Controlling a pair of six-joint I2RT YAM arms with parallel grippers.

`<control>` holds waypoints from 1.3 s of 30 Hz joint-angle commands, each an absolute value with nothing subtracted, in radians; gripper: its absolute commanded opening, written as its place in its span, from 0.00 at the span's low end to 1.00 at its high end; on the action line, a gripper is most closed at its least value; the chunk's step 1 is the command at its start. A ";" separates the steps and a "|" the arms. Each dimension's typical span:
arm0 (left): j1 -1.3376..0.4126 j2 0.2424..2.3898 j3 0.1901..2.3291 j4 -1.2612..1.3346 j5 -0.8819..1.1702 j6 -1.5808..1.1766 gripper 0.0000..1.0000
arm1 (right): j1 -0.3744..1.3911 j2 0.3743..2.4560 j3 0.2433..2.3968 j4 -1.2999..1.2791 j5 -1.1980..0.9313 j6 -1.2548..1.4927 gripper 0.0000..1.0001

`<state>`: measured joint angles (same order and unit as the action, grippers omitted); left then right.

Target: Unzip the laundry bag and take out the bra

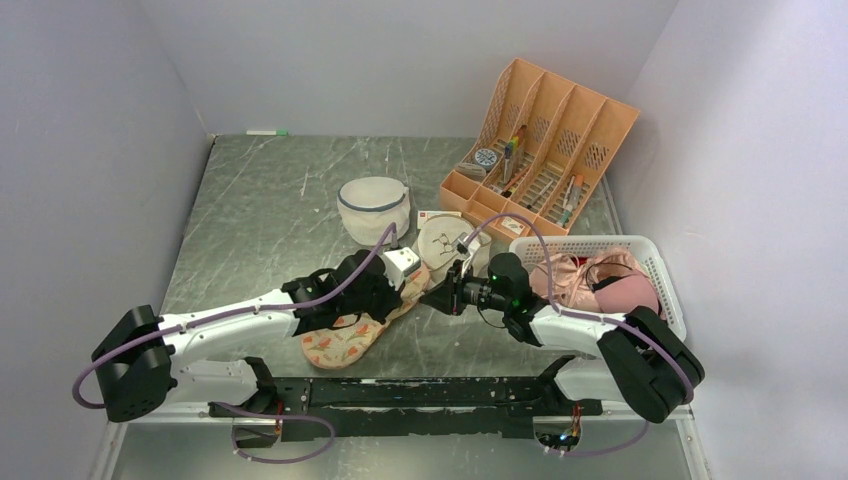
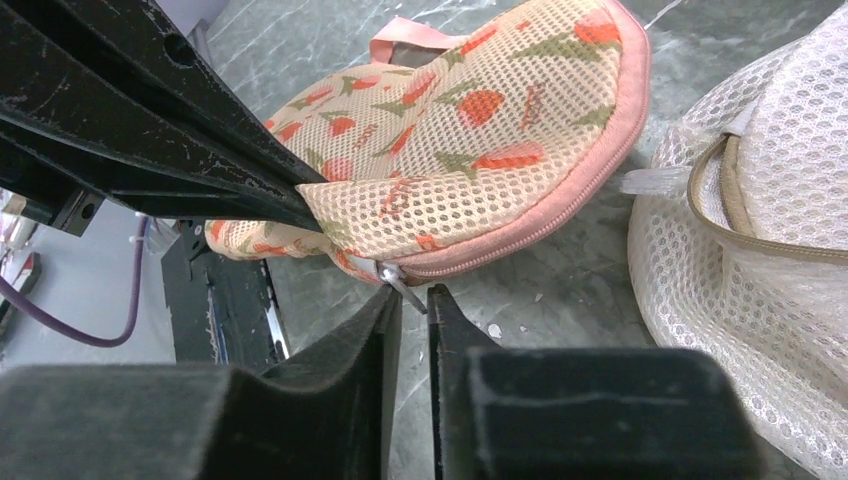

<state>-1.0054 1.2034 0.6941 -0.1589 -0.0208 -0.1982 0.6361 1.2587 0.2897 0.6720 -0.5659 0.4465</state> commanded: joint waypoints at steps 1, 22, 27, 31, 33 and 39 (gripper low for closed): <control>-1.021 1.172 0.685 -0.113 0.002 -0.192 0.07 | 0.631 1.230 0.284 0.688 -0.516 0.427 0.10; -1.043 1.194 0.707 -0.142 -0.024 -0.191 0.07 | 0.626 1.116 0.294 0.416 -0.075 0.471 0.00; -1.045 1.213 0.720 -0.166 -0.066 -0.208 0.16 | 0.625 1.160 0.289 0.500 -0.224 0.449 0.00; -1.045 1.239 0.744 -0.180 -0.060 -0.233 0.52 | 0.626 1.162 0.272 0.536 -0.304 0.457 0.00; -1.046 1.251 0.764 -0.176 -0.034 -0.257 0.63 | 0.627 1.156 0.267 0.537 -0.323 0.462 0.00; -1.048 1.300 0.828 -0.125 0.003 -0.396 0.80 | 0.638 1.103 0.249 0.507 -0.352 0.477 0.00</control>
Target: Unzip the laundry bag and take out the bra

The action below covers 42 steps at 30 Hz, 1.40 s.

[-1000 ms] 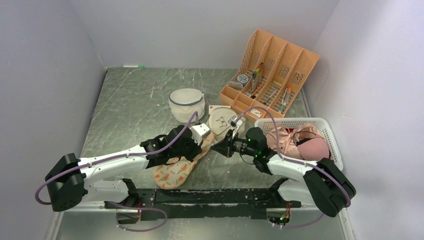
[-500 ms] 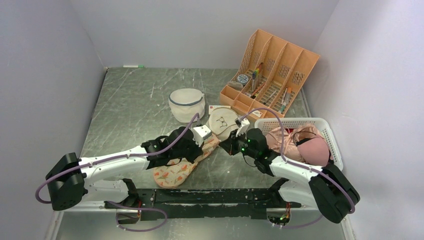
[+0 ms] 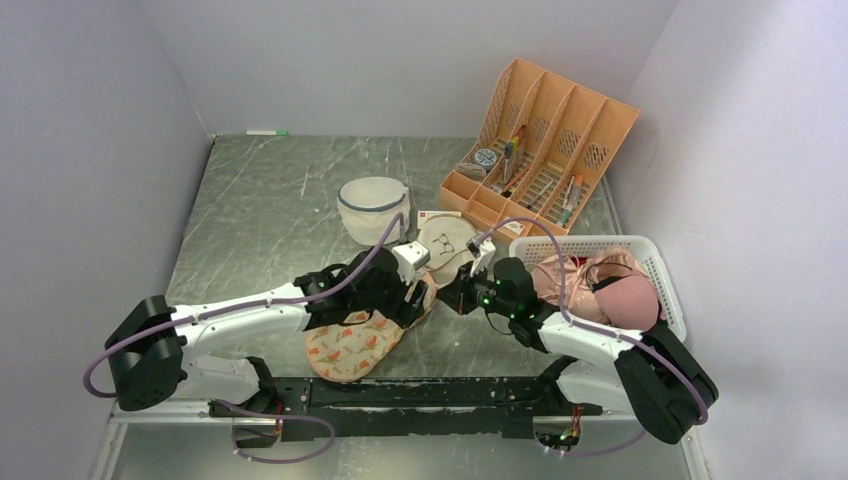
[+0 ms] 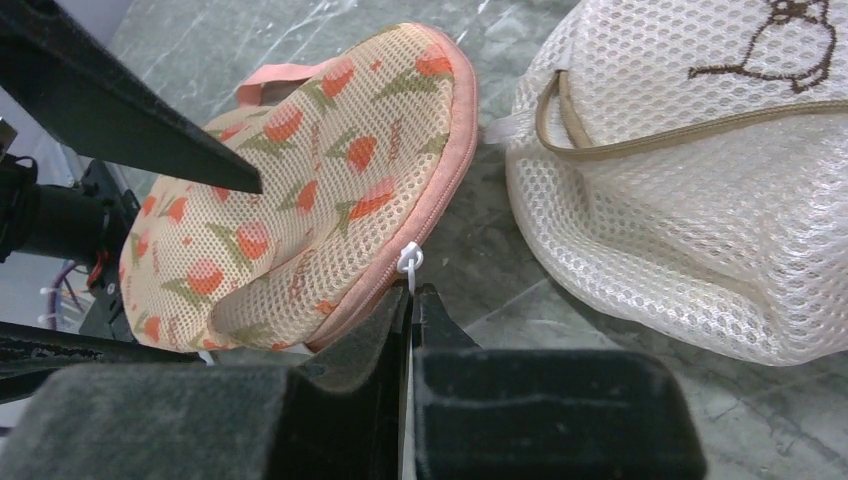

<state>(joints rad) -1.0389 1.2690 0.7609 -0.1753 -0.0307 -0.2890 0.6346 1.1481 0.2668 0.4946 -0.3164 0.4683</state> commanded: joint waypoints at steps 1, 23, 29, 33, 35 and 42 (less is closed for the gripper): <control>-1.049 1.319 0.842 -0.124 0.001 -0.414 0.81 | 0.640 1.091 0.246 0.497 -0.354 0.480 0.00; -1.103 1.423 0.921 -0.258 -0.069 -0.180 0.07 | 0.661 1.067 0.259 0.404 -0.224 0.516 0.00; -1.169 1.408 0.908 -0.283 -0.130 -0.090 0.07 | 0.649 1.084 0.283 0.391 -0.087 0.541 0.00; -1.179 1.419 0.898 -0.281 -0.189 -0.096 0.07 | 0.614 1.111 0.292 0.374 -0.056 0.558 0.00; -1.182 1.429 0.887 -0.277 -0.225 -0.105 0.07 | 0.592 1.118 0.283 0.389 -0.076 0.571 0.00; -1.194 1.441 0.826 -0.247 -0.282 -0.146 0.07 | 0.575 1.068 0.215 0.453 -0.163 0.581 0.00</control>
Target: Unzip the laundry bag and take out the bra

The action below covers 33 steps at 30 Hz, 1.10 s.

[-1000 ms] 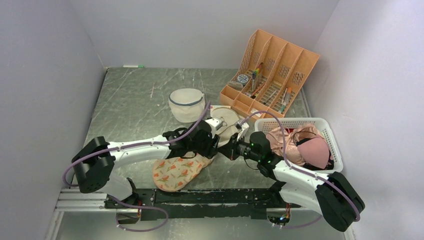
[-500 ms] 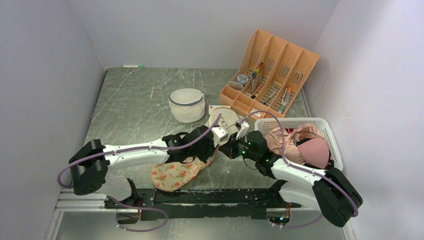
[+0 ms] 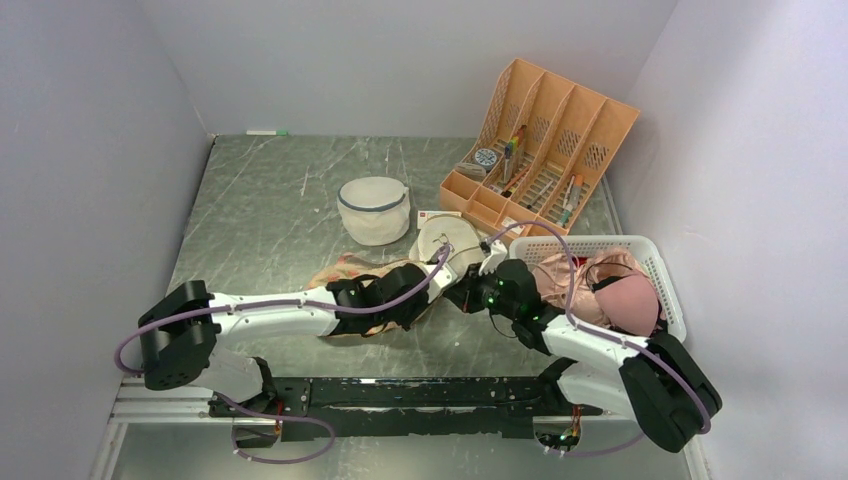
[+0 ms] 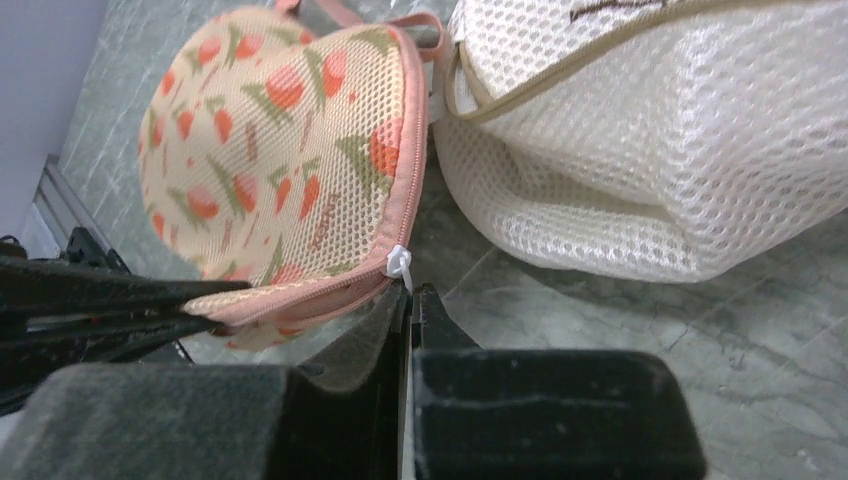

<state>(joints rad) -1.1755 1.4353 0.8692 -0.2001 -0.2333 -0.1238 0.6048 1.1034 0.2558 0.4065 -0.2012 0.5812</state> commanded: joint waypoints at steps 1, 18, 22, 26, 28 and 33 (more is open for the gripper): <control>-1.196 1.437 0.814 -0.248 -0.285 -0.163 0.07 | 0.574 1.060 0.204 0.462 -0.185 0.570 0.00; -1.200 1.161 0.717 -0.052 -0.107 -0.440 0.86 | 0.755 1.175 0.153 0.690 -0.530 0.580 0.00; -1.201 1.280 0.807 -0.145 -0.220 -0.468 0.81 | 0.805 1.164 0.181 0.652 -0.489 0.578 0.00; -1.200 1.266 0.766 -0.142 -0.272 -0.535 0.81 | 0.809 1.138 0.167 0.674 -0.488 0.602 0.00; -1.201 1.230 0.715 -0.123 -0.272 -0.566 0.82 | 0.809 1.136 0.169 0.671 -0.484 0.597 0.00; -1.201 1.178 0.620 -0.100 -0.266 -0.591 0.83 | 0.809 1.149 0.190 0.608 -0.451 0.557 0.00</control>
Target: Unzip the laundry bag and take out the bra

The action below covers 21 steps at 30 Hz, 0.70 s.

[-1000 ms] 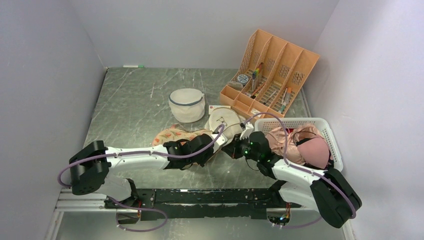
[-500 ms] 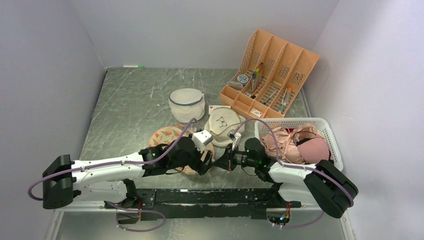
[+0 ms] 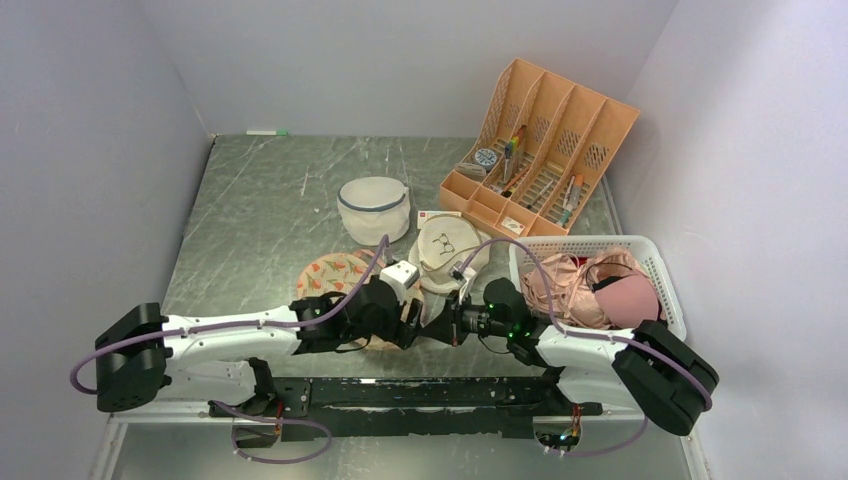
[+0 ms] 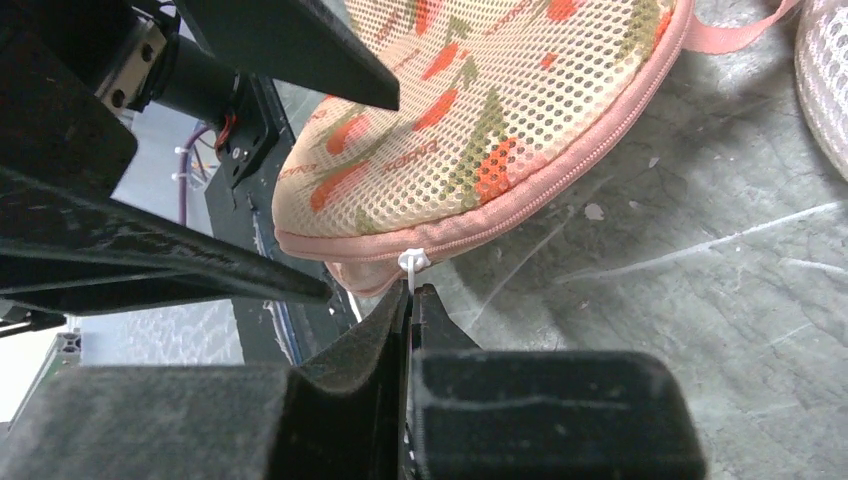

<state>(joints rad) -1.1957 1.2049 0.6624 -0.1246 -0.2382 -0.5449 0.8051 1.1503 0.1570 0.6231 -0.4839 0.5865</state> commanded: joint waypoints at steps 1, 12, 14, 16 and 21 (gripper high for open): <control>-1.200 1.182 0.617 -0.108 -0.272 -0.594 0.81 | 0.809 1.149 0.195 0.604 -0.452 0.553 0.00; -1.200 1.241 0.639 -0.118 -0.266 -0.571 0.39 | 0.809 1.160 0.216 0.562 -0.383 0.554 0.00; -1.201 1.231 0.636 -0.130 -0.277 -0.567 0.26 | 0.809 1.157 0.220 0.540 -0.342 0.555 0.00; -1.201 1.229 0.640 -0.147 -0.287 -0.563 0.14 | 0.808 1.154 0.228 0.510 -0.296 0.560 0.00; -1.201 1.226 0.654 -0.183 -0.305 -0.534 0.07 | 0.798 1.170 0.249 0.485 -0.210 0.563 0.00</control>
<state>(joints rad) -1.1957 1.2472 0.6266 -0.1398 -0.2695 -0.5613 0.8070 1.1603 0.2150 0.5194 -0.3260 0.5682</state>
